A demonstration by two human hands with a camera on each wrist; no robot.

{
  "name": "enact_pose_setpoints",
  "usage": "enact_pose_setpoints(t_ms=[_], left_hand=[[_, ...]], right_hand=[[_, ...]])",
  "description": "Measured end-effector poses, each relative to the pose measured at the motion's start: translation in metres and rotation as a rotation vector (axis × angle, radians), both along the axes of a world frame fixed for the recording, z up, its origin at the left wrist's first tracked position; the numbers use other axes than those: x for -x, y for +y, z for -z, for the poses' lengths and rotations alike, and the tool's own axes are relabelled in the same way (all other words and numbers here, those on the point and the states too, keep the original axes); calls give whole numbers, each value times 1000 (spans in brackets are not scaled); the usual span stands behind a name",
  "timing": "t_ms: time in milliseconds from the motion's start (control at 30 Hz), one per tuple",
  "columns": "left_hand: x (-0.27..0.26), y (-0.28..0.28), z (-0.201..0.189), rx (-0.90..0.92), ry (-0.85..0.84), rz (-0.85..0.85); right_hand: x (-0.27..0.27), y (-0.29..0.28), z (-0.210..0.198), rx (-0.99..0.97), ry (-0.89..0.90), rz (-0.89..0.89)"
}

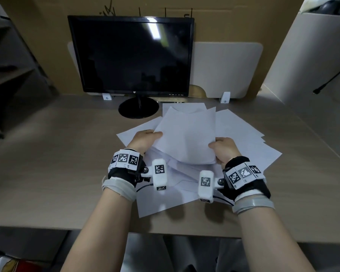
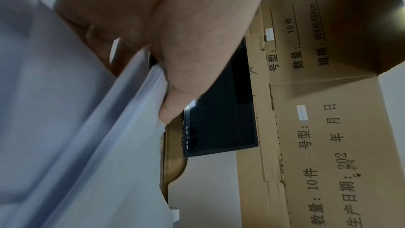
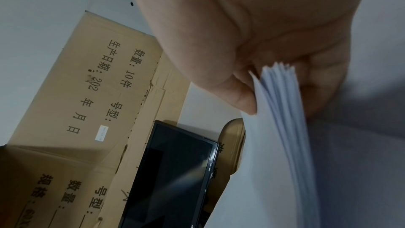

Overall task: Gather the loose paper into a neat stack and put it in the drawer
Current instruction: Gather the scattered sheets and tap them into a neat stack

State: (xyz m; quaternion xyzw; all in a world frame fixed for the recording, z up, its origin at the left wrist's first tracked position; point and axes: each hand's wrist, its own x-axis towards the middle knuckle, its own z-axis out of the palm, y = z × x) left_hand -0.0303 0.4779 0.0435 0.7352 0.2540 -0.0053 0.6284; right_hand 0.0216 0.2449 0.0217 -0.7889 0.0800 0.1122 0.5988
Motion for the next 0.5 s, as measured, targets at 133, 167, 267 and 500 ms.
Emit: enact_pose_setpoints(t_ms=[133, 167, 267, 500], left_hand=[[7, -5, -6, 51, -17, -35], [8, -6, -6, 61, -3, -34], [8, -14, -1, 113, 22, -15], [4, -44, 5, 130, 25, 94]], right_hand=[[1, 3, 2, -10, 30, -6], [0, 2, 2, -20, 25, 8], [-1, -4, 0, -55, 11, 55], [7, -20, -2, -110, 34, 43]])
